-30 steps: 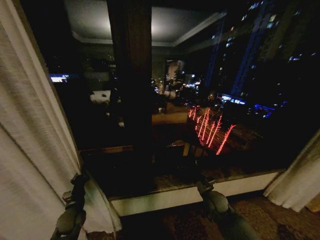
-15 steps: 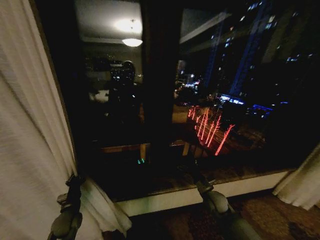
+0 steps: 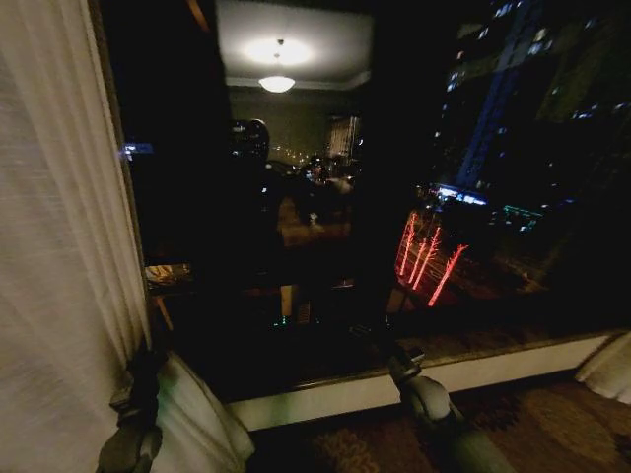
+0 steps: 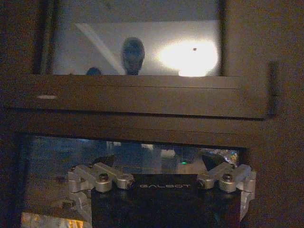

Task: Open the curtains by pulling them apart, changing their state from closed to fully open.

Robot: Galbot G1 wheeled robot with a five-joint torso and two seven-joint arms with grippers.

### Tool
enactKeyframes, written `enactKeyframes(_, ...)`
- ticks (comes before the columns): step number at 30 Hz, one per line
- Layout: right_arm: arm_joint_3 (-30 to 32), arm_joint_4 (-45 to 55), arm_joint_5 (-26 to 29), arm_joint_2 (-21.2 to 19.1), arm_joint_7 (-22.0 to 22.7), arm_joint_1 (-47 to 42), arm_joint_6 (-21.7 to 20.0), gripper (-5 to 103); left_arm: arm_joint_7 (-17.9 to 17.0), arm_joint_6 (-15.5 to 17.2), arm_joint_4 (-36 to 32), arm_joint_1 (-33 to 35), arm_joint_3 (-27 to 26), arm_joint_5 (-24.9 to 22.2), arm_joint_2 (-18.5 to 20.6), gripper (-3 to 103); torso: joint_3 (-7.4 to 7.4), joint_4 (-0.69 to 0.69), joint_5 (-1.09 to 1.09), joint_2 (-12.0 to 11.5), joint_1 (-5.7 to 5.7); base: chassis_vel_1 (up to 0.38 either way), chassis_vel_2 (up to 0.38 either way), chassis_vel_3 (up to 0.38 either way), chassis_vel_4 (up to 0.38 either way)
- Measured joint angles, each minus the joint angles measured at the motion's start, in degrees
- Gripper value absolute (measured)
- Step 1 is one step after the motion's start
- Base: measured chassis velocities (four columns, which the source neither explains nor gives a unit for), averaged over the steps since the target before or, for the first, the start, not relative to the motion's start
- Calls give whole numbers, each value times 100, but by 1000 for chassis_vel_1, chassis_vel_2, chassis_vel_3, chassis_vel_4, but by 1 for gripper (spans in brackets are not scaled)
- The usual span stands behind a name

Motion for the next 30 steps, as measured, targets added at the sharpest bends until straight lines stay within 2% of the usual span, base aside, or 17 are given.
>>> enactKeyframes(30, 0, 0, 0, 0, 0, 0, 0, 100, -81, -135, -102, 254, -161, 28, -49, 0, 0, 1, -1, 0, 0, 373, 327, -384, -328)
